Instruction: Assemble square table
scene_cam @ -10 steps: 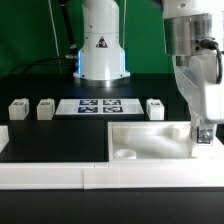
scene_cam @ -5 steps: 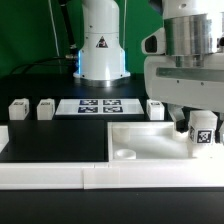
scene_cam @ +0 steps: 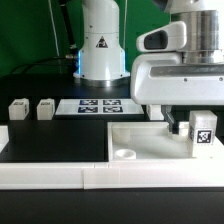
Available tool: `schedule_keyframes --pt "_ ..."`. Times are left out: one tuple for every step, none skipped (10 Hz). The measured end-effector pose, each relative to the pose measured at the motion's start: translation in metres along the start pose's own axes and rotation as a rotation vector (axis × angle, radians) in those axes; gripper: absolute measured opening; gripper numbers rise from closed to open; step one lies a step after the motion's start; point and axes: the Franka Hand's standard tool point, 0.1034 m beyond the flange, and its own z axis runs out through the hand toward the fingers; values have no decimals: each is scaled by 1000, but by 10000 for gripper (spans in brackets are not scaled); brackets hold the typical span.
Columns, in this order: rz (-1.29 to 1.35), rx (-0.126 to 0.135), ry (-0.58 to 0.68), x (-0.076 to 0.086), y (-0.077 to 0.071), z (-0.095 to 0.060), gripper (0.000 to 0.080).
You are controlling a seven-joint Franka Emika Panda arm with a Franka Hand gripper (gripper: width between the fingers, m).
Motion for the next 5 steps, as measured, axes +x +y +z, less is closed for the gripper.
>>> schedule_keyframes --pt "-191 0 -5 1 5 0 649" --pt "-153 0 -4 2 5 0 649" --pt "-135 0 -4 1 5 1 552" --pt "-136 -1 -3 2 6 1 418" --pt "-103 1 -3 2 5 1 418"
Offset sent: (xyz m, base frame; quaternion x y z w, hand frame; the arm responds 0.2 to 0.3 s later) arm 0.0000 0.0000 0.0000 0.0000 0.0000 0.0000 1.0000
